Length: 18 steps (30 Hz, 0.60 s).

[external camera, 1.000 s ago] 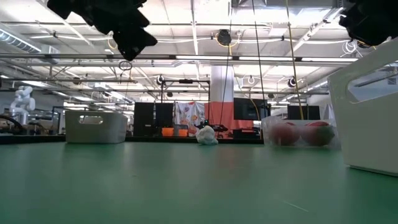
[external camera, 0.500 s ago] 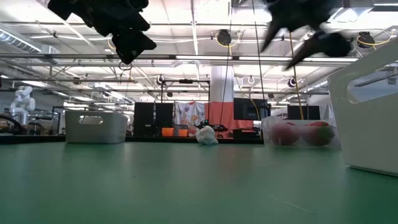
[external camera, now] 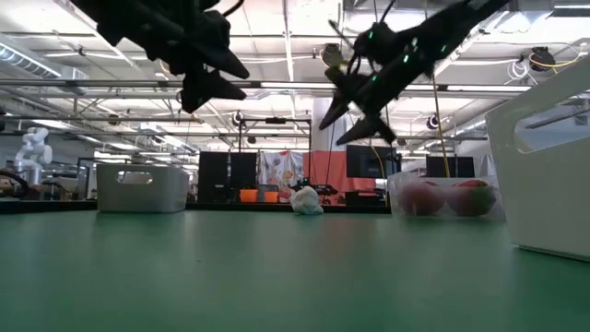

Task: Sort produce into baskets
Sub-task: Put the white garlic in the white bin

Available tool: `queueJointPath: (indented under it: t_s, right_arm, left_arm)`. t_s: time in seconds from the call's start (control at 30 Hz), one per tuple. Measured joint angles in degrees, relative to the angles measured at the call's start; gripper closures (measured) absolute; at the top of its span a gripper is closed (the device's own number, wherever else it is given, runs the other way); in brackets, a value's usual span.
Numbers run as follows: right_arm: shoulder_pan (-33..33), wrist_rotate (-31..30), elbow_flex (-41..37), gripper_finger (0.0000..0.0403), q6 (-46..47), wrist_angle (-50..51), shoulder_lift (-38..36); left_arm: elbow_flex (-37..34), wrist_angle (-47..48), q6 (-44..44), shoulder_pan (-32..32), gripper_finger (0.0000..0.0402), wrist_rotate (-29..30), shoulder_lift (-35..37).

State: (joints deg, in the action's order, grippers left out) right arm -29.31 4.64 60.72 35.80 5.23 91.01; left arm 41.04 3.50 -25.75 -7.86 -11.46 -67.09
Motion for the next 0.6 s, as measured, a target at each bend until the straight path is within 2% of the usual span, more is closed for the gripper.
queueJointPath:
  t_s: [0.07,0.2,0.43,0.6]
  right_arm:
    - [-1.71,2.35,2.03,0.0168,-1.33,-0.36,3.6]
    - [-2.6,2.86,9.69,0.0167,-9.7,2.74,11.35]
    - [-2.94,2.74,27.72,0.0167,-18.29,21.24,25.16]
    - [-2.87,2.58,35.18,0.0167,-20.44,26.61,32.12]
  left_arm:
    - [0.0,-0.01,-0.96,-0.77,0.022,0.0,0.0]
    - [0.0,0.01,-1.03,-1.94,0.022,0.02,0.0]
    - [0.0,0.08,-3.61,-4.02,0.022,0.02,0.0]
    - [0.0,0.2,-3.99,-4.22,0.022,0.02,0.0]
